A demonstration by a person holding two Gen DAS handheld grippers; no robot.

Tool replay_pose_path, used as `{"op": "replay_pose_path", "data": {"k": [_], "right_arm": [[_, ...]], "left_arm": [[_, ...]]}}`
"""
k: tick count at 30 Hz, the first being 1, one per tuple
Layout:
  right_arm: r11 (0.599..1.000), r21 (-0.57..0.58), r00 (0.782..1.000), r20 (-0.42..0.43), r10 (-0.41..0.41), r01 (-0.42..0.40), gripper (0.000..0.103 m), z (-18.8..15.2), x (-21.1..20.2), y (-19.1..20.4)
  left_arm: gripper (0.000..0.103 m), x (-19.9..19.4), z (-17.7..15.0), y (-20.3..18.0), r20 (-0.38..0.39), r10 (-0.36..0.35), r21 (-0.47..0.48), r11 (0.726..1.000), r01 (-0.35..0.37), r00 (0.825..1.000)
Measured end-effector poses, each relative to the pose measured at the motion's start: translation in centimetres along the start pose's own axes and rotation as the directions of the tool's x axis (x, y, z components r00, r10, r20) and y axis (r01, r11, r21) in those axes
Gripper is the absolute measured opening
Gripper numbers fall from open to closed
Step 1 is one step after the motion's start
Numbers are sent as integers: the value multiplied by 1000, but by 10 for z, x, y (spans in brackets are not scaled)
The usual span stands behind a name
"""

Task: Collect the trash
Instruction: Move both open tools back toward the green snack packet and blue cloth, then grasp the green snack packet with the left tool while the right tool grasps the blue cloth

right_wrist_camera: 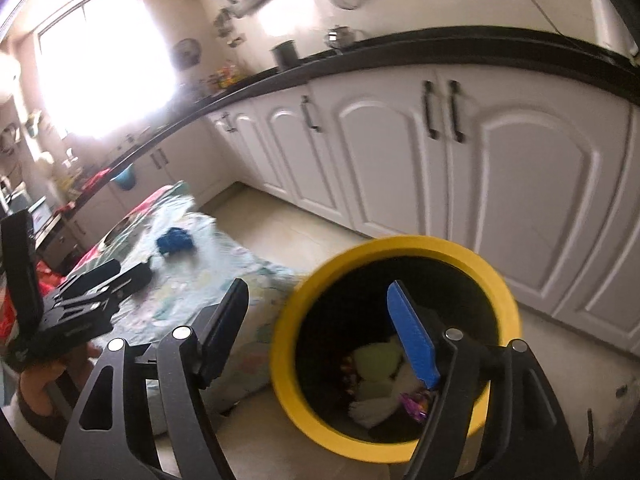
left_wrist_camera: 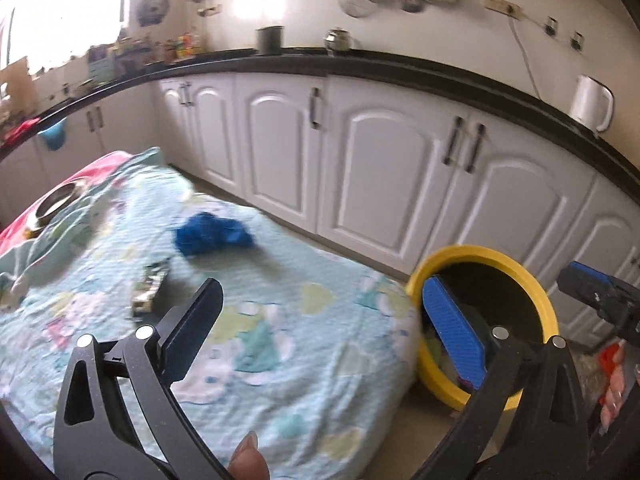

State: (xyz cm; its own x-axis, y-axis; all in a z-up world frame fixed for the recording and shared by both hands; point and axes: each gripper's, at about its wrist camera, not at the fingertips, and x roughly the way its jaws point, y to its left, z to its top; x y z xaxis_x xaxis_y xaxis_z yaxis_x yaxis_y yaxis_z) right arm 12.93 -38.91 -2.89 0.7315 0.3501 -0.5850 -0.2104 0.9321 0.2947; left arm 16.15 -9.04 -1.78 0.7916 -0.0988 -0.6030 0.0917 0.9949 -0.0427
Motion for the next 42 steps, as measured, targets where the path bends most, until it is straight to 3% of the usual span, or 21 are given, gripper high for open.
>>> {"op": "replay_pose_path", "data": {"k": [4, 12, 20, 23, 29, 37, 40, 42], "right_arm": [[999, -46, 999, -19, 26, -26, 70, 5, 9, 20], [984, -145, 991, -91, 93, -105, 71, 16, 48, 69], [957, -228, 977, -161, 142, -177, 70, 32, 102, 119], [943, -271, 972, -187, 145, -192, 70, 39, 127, 140], [930, -281, 955, -244, 170, -237, 60, 53, 179, 170], [936, -240, 936, -302, 180, -257, 45, 57, 235, 186], [940, -215, 928, -321, 187, -264, 35, 59, 251, 187], [940, -207, 924, -331, 193, -271, 20, 58, 256, 189]], "left_arm": [[92, -5, 0, 26, 16, 62, -28, 998, -62, 998], [92, 0, -6, 86, -21, 137, -111, 984, -138, 990], [92, 15, -14, 139, -68, 143, -195, 969, -154, 987], [84, 24, -16, 153, -91, 117, -212, 968, -134, 989], [71, 46, -22, 164, -128, 15, -253, 966, -47, 992], [60, 69, -25, 168, -172, 1, -255, 966, -46, 985], [53, 75, -26, 170, -186, 0, -264, 963, -50, 982], [47, 77, -26, 171, -192, 2, -266, 962, -54, 981]]}}
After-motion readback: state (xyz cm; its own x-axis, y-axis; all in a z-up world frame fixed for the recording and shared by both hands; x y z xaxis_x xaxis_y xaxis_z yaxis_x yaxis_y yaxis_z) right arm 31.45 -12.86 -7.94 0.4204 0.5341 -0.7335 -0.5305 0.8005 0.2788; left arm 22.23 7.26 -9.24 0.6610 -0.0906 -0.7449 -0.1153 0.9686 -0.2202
